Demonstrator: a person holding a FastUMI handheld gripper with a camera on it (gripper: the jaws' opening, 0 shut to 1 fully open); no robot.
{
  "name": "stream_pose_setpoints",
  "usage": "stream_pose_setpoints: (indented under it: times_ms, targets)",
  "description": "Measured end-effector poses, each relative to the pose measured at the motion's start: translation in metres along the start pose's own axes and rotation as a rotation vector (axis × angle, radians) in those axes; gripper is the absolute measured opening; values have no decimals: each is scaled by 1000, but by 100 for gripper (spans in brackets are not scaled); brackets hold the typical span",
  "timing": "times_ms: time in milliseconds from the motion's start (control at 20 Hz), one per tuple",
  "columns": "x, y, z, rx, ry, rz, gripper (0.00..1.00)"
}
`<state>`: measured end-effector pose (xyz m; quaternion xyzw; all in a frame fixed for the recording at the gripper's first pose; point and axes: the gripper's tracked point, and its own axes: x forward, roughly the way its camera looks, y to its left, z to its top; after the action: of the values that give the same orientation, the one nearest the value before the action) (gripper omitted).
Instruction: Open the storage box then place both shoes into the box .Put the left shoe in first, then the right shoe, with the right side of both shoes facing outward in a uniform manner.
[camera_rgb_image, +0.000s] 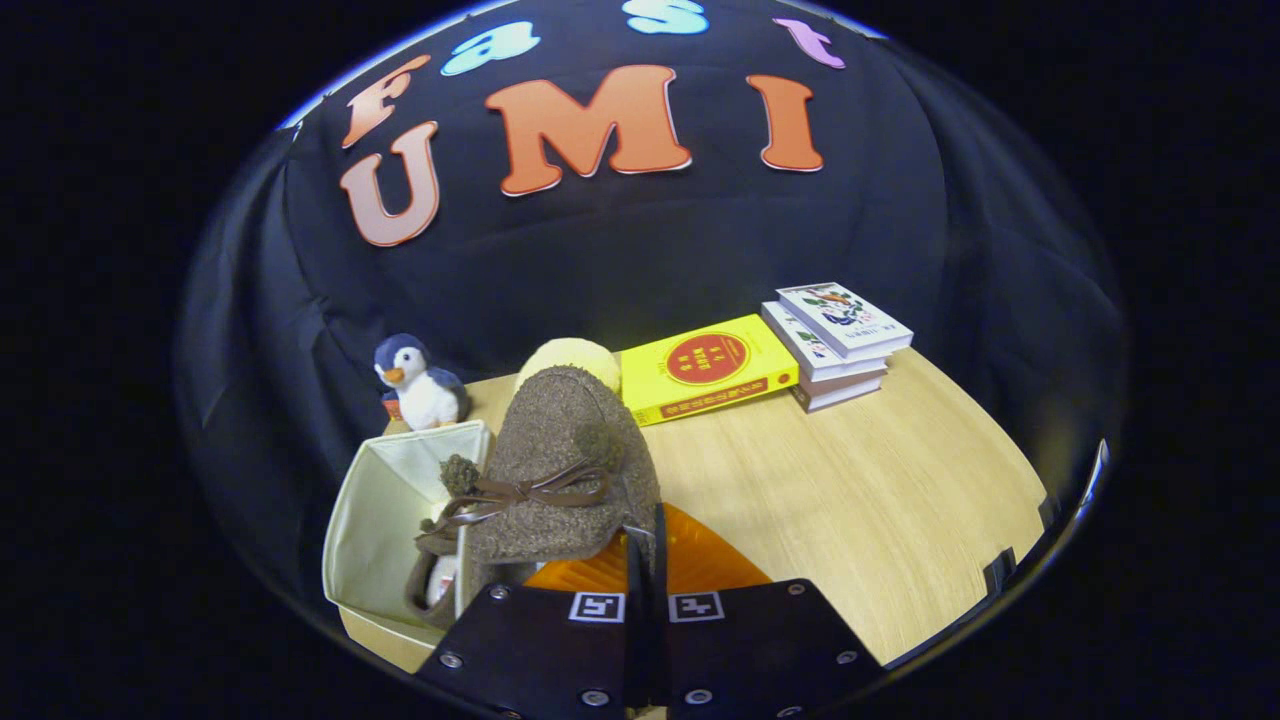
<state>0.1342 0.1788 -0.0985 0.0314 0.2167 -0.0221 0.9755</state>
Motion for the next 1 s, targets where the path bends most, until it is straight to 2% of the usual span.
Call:
stream_pose_setpoints:
  times_ms: [250,550,1000]
  targets:
    - [-10,63,9,-6,-27,50,2]
    - [-4,110,-4,-15,-1,85,2]
    - [25,124,-44,-59,85,54,3]
